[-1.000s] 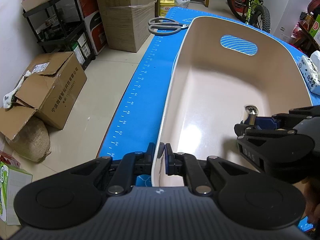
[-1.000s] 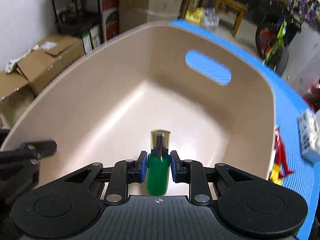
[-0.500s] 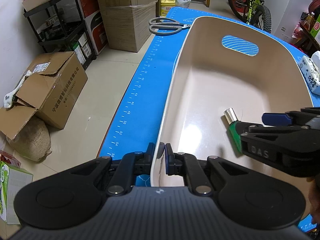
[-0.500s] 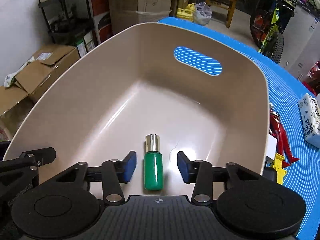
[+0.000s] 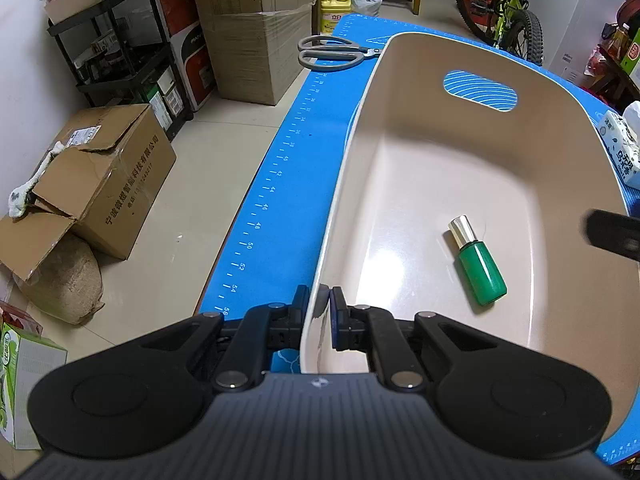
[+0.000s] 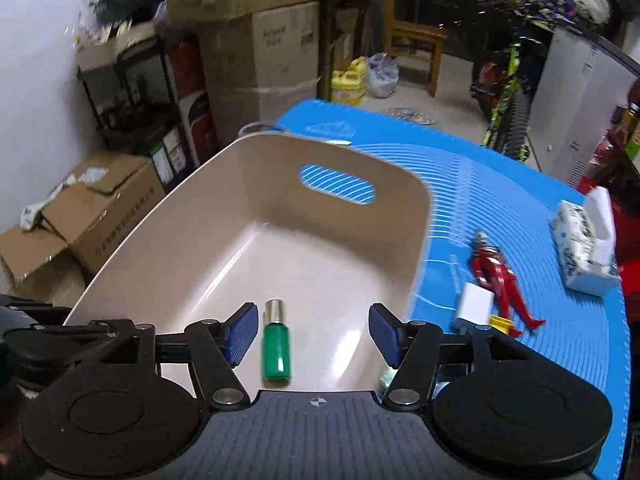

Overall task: Organize rigid objects
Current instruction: 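Grasp the red-bordered mirror box with the right gripper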

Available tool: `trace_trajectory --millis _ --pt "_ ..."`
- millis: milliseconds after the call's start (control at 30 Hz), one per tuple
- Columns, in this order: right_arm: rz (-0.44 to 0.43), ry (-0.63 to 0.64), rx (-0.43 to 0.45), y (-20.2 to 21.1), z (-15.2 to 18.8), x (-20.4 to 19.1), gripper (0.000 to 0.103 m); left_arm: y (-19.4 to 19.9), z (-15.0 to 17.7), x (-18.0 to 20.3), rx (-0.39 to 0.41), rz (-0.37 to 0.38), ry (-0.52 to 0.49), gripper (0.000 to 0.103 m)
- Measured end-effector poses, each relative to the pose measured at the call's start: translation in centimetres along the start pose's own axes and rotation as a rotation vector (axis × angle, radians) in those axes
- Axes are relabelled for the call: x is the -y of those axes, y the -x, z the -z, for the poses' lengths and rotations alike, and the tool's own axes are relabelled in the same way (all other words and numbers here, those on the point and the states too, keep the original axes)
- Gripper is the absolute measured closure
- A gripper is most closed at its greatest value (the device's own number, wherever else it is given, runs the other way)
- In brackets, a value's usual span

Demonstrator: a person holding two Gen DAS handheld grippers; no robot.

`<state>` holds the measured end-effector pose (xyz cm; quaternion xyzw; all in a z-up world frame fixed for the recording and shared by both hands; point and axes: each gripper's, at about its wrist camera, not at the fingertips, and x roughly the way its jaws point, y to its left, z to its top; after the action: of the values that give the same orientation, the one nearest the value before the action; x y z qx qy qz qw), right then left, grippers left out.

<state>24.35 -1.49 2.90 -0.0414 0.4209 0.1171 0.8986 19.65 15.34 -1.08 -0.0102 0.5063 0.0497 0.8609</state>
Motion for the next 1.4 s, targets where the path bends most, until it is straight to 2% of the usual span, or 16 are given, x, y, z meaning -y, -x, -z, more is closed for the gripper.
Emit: trace_trajectory --millis 200,367,633,1233,1400 --pt "0.04 -0.092 -0.001 1.7 2.3 4.3 0.03 0.0 0.0 0.0 0.0 0.001 0.002 0.09" --pt "0.094 -0.14 -0.025 1.8 4.7 7.3 0.028 0.0 0.0 0.0 0.0 0.0 0.002 0.09" --pt "0.124 -0.224 -0.057 1.4 7.5 10.9 0.028 0.0 0.0 0.1 -0.001 0.001 0.003 0.09" --pt "0.111 -0.257 -0.171 -3.1 10.7 10.1 0.028 0.0 0.0 0.1 -0.001 0.0 0.003 0.09" --pt "0.115 -0.27 -0.19 -4.1 11.3 9.9 0.037 0.0 0.0 0.0 -0.001 0.002 0.006 0.09"
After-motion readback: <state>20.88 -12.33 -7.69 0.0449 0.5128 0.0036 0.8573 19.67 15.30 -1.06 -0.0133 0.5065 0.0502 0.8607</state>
